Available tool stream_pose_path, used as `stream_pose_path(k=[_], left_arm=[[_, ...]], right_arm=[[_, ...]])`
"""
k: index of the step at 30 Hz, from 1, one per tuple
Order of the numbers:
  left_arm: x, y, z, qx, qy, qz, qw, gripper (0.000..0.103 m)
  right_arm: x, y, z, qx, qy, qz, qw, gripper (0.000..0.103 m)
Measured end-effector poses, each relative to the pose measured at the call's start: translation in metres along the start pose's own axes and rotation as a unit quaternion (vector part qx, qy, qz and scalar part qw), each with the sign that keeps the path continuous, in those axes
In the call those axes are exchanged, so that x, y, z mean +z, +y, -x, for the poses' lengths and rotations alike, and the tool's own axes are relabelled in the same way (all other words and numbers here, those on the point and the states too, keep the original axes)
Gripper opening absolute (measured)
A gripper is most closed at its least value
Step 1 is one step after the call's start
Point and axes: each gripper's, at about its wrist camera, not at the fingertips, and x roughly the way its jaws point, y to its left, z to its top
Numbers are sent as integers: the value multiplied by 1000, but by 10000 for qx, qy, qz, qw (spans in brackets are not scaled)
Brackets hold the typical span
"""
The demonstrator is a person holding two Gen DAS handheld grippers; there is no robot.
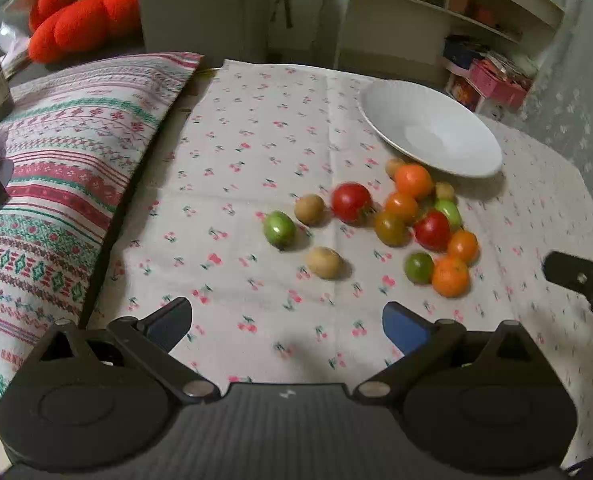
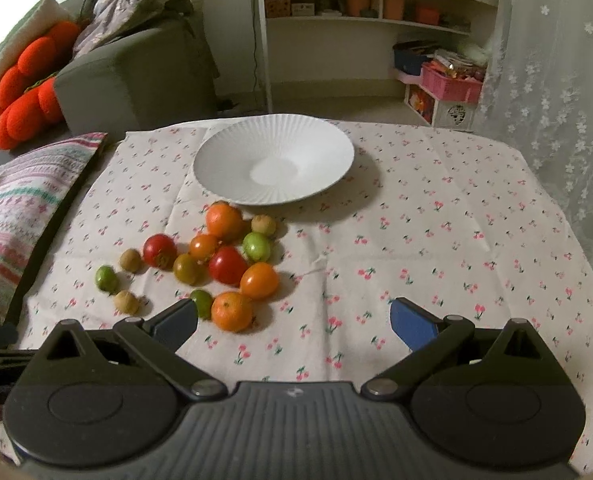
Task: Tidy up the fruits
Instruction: 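Move both tools toward the cluster of fruits below the white plate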
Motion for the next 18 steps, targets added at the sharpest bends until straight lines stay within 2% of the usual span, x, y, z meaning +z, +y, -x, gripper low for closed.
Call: stream_pose_path(k=[8, 14, 18], left_arm=[[34, 18, -9, 51, -27, 191, 9998, 80], [39, 8, -19, -288, 231, 111, 9993, 80], [51, 2, -26, -194, 162, 76, 9997, 80]], right_arm=[[30, -13, -17, 342, 87, -104, 9993, 103], [35, -12, -26, 761, 563, 14, 9955, 102], [32, -10, -29, 878, 681, 308, 9933, 100]])
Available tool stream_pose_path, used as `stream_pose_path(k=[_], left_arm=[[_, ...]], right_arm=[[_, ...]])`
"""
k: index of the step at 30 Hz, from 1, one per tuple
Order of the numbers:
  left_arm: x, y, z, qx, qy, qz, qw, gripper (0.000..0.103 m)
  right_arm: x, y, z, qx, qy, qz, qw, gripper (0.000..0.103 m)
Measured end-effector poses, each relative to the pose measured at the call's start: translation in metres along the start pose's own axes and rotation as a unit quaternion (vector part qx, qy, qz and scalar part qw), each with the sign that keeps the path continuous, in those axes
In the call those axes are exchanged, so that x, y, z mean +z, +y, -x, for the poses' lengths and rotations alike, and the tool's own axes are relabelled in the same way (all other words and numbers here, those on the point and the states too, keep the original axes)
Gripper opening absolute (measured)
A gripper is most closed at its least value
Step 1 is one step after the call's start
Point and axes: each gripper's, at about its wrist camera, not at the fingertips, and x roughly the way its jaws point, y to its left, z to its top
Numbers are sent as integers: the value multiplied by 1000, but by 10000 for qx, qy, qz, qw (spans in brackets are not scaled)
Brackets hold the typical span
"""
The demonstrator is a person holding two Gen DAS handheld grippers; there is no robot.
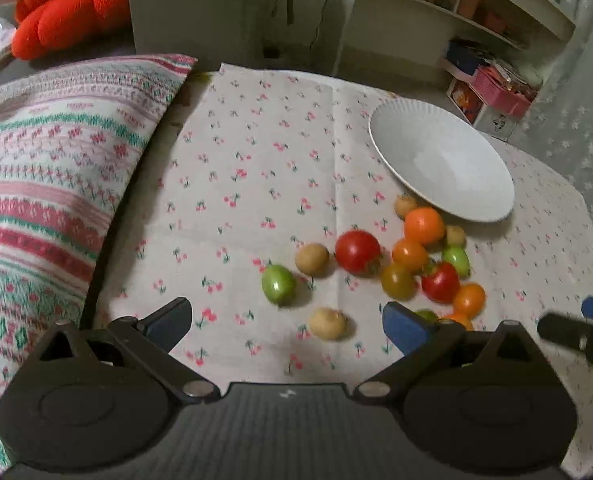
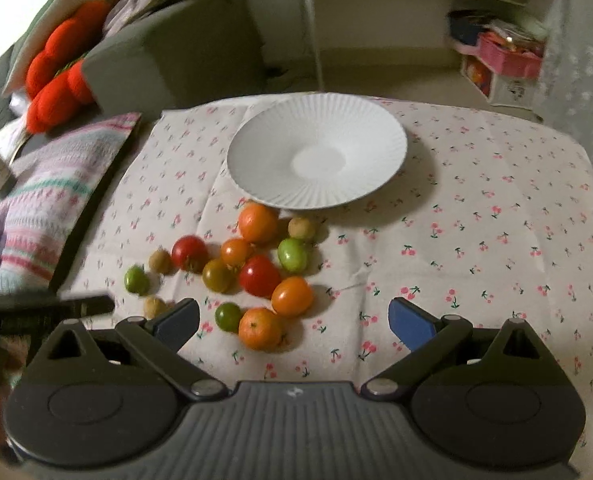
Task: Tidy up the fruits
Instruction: 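Move both tools toward the cluster of fruits below the white plate, then grasp a mandarin with the right tool while the left tool grasps another mandarin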
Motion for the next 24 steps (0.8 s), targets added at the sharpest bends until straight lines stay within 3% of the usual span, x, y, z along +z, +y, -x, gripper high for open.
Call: stream_pose_path(k=[5, 11, 18, 24], left_arm=[[10, -14, -4, -184, -98, -215, 9996, 80], [17, -44, -19, -361, -129, -688, 9969, 80], [25, -73, -37, -546, -169, -857, 9947, 80], [31, -98, -61, -443, -164, -1128, 9925, 79]], right_arm=[[-1, 0, -9, -25, 26, 313, 9995, 95], [-7, -1, -18, 147, 30, 489, 9987, 95], [-15, 6, -27, 199, 125, 878, 9959, 94], [-19, 1, -35, 204, 135, 928, 9954, 94]])
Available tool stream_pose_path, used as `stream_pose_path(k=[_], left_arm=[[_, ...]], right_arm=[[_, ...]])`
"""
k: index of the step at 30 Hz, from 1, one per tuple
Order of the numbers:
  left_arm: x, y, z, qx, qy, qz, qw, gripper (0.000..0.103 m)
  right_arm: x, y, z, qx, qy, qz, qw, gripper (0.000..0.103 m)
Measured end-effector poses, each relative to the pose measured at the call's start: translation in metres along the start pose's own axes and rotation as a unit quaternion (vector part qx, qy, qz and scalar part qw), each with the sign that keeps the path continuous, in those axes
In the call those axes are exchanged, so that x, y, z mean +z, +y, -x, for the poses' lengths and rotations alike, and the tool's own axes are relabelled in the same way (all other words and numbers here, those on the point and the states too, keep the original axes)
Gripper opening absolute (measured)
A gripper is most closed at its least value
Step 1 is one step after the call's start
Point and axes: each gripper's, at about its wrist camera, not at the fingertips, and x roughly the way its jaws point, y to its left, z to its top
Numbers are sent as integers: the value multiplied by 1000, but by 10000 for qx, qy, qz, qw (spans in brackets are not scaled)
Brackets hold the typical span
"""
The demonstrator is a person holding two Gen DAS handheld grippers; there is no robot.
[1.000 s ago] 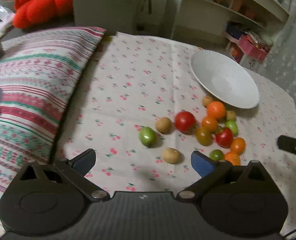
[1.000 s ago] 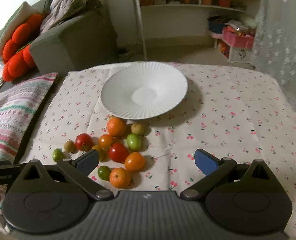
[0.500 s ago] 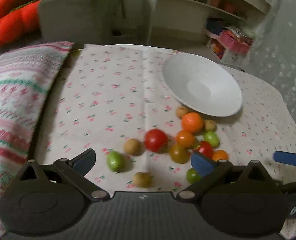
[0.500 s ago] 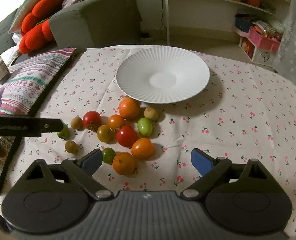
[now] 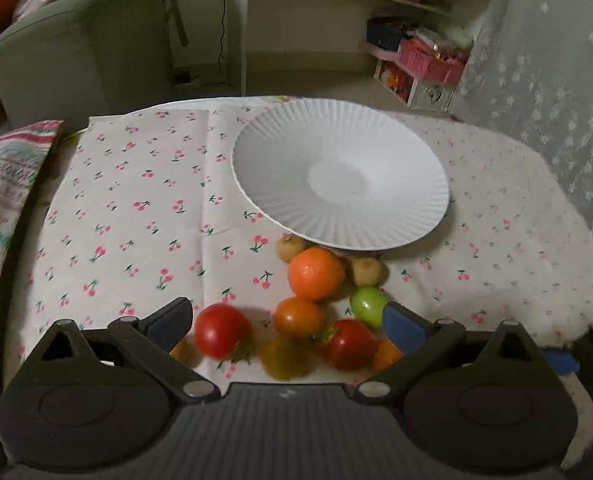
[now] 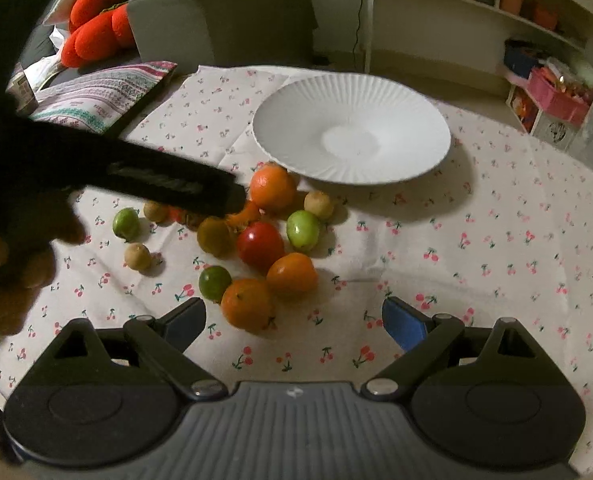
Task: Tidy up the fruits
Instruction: 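Grasp a mandarin with the right tool while the left tool grasps another mandarin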
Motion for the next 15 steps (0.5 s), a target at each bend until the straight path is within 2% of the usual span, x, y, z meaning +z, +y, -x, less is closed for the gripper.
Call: stream_pose_path(k=[3, 6, 8, 12, 15], left_arm=[[3, -5, -10, 42, -31, -91, 9999, 78], [5, -6, -22, 87, 36, -101, 9999, 73], [6, -3, -29, -1, 128, -19, 9999, 60], [9, 0, -36, -180, 144, 34, 9997, 50], [8, 4, -41, -371, 199, 154, 9990, 37]], right_arm=[[-4, 3, -5, 6, -34, 84, 10000, 88], [-5, 3, -10, 22, -88, 43, 9999, 85], [-5, 3, -16, 18, -86, 27, 10000, 84], [-5, 13, -22, -25, -135, 206, 9997, 84], [-4, 21, -25, 92, -131, 317, 9994, 84]])
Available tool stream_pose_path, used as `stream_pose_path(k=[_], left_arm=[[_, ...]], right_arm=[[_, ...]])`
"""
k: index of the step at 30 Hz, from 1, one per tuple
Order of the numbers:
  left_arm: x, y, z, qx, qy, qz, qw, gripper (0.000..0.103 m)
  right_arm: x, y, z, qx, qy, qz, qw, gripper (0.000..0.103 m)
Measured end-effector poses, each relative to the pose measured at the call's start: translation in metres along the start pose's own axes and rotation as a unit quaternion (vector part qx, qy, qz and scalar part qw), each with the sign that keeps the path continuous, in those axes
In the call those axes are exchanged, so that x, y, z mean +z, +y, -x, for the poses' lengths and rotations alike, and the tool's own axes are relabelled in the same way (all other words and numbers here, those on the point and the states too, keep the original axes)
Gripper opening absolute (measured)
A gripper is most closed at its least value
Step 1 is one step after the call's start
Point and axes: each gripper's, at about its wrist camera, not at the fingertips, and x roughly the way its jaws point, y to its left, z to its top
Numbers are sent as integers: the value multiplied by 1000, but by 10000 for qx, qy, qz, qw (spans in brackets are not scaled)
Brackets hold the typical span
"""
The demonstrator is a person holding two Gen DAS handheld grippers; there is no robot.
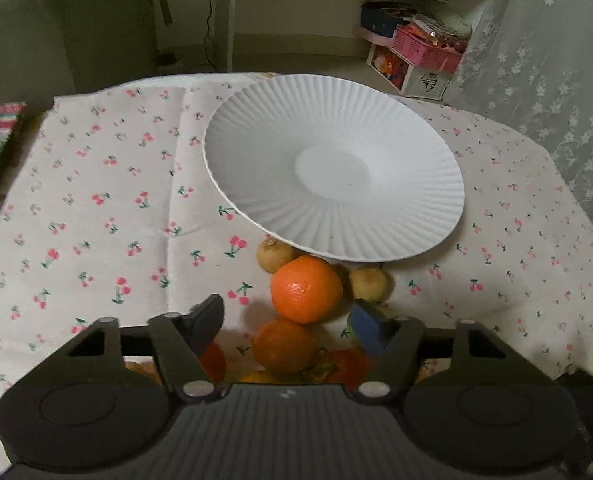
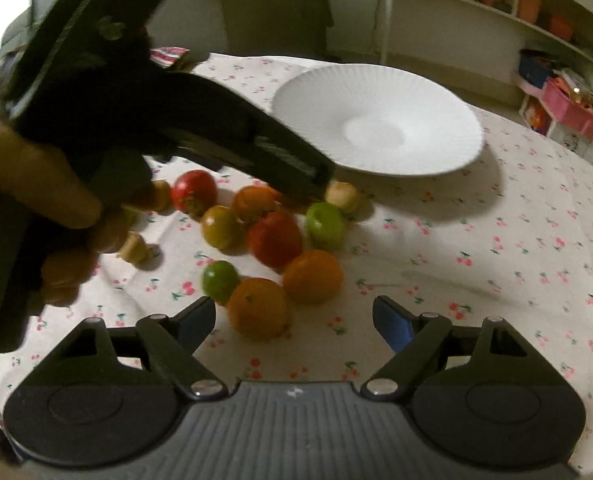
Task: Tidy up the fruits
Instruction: 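Grasp a mandarin with the right tool while the left tool grasps another mandarin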
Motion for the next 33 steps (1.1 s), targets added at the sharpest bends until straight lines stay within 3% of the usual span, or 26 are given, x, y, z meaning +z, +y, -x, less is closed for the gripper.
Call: stream_pose_path(k=[2, 6, 8, 10, 12, 23, 27, 28, 29, 31, 33], left_arm=[[1, 3, -4, -78, 44, 78, 9999, 28], [2, 9, -4, -285, -30, 201, 9994, 14], [2, 8, -5, -285, -40, 143, 9995, 7], [1, 8, -6, -281, -11, 157, 9995, 5], [2, 11, -6, -311, -15, 214, 9993, 0], [-1, 20, 2, -402, -120, 181, 9990, 0], [-3, 16, 6, -215, -323, -13, 9992, 0], [-4, 15, 8, -144, -411, -77, 9990, 4], [-4, 12, 9, -77, -497, -147, 9986, 27], [-5, 8, 10, 77, -643, -231, 9976, 54], [-4, 2, 9, 204, -771, -358, 9962, 59]], right_arm=[[1, 6, -5, -74, 36, 141, 9999, 81], [2, 8, -16, -34, 156, 49, 9999, 64], [1, 9, -20, -53, 220, 55, 9997, 60], [0, 9, -19, -11, 199, 138, 9997, 41], [0, 8, -17, 102, 197, 95, 9997, 33], [-2, -1, -1, 361, 128, 108, 9992, 33], [-1, -6, 2, 466, 164, 39, 9988, 33], [-1, -6, 1, 521, 197, 6, 9985, 33], [-2, -7, 1, 554, 217, -39, 9982, 33], [-4, -8, 0, 573, 237, -67, 9981, 33], [-5, -7, -2, 587, 256, -77, 9979, 33]])
